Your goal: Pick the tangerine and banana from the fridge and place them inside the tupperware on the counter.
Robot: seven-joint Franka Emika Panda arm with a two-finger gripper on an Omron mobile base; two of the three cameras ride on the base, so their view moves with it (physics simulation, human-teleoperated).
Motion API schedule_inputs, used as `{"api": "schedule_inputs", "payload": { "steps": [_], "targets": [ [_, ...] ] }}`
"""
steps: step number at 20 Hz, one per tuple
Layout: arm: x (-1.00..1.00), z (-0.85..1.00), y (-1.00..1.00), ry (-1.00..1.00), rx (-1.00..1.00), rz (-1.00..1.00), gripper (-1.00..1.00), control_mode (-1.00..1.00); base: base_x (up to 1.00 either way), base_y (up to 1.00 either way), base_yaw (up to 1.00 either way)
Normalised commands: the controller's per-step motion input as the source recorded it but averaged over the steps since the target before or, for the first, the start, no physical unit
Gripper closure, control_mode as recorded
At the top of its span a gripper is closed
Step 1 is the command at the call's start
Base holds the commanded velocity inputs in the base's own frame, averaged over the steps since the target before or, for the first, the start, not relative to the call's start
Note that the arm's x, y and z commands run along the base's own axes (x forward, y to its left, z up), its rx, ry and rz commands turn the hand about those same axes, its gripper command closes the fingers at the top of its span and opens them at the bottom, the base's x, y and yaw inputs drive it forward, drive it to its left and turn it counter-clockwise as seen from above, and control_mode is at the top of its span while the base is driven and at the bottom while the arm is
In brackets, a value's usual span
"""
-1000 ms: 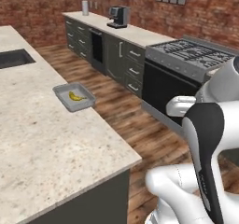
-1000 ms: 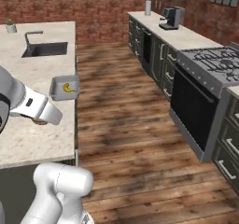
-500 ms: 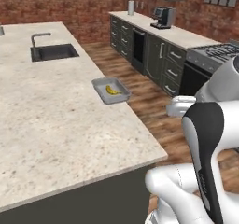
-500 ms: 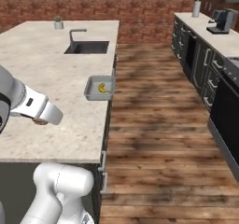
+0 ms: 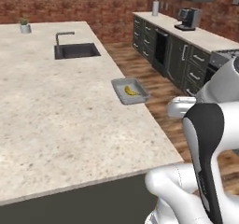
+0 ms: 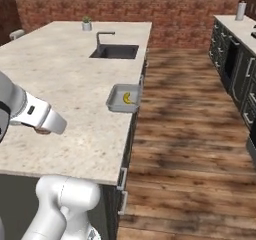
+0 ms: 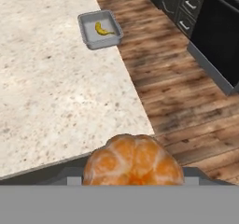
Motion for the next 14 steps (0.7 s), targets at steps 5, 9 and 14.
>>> {"api": "schedule_inputs", "payload": {
  "steps": [5,9,14],
  "targets": [
    [0.00,0.00,0.00,0.00,0.00,0.00,1.00,1.00,0.93,-0.20,0.40],
    [0.00,0.00,0.00,0.00,0.00,0.00,1.00,1.00,0.16,-0.99,0.28],
    [0.00,0.00,0.00,0.00,0.00,0.00,1.00,1.00,-0.04,-1.00,0.22]
  ]
}}
